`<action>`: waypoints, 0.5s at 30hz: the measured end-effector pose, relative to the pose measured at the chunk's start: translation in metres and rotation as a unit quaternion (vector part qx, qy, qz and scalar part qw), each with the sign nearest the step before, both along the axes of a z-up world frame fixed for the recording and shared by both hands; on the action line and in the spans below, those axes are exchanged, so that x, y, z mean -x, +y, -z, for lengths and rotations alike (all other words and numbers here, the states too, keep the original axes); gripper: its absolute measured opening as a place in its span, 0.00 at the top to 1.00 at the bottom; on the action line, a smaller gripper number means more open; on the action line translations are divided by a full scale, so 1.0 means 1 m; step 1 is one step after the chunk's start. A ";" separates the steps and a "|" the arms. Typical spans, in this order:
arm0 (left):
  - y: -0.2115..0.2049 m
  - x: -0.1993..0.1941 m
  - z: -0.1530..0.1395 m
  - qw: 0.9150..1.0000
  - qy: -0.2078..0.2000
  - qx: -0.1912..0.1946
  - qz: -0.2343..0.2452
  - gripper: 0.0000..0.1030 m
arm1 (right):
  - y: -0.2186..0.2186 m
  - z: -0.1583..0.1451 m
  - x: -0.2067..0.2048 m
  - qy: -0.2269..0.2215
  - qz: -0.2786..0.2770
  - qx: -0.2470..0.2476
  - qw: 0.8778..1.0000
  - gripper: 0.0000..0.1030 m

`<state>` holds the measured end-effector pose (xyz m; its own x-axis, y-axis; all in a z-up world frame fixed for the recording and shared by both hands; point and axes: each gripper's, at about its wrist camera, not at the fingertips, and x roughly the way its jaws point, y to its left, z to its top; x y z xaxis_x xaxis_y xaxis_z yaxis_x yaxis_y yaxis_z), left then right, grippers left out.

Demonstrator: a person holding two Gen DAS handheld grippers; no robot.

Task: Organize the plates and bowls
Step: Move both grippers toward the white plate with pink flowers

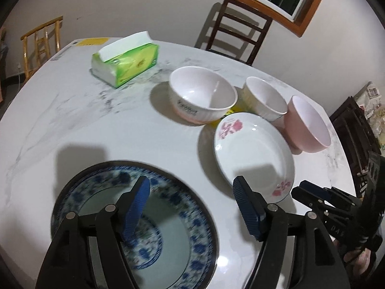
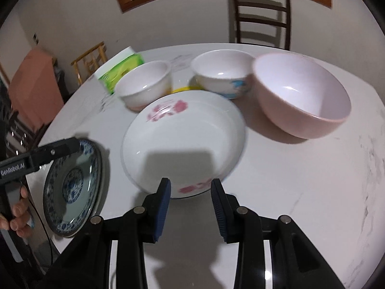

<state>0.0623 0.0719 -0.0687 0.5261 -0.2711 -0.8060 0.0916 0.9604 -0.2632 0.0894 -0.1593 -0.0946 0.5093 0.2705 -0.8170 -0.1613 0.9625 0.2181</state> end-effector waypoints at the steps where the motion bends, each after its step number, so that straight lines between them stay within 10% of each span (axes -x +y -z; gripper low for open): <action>1: -0.003 -0.002 0.001 1.000 -0.004 0.003 0.006 0.34 | -0.005 0.001 -0.002 0.000 0.003 -0.006 1.000 0.66; 15: -0.041 -0.046 0.031 0.998 0.029 0.028 0.051 0.38 | -0.033 0.025 -0.041 0.001 0.026 -0.034 0.999 0.66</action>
<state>0.1083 0.0311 -0.0996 0.4459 -0.3662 -0.8167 0.1701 0.9305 -0.3243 0.1308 -0.1919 -0.1199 0.5224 0.2983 -0.7988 -0.1109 0.9526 0.2832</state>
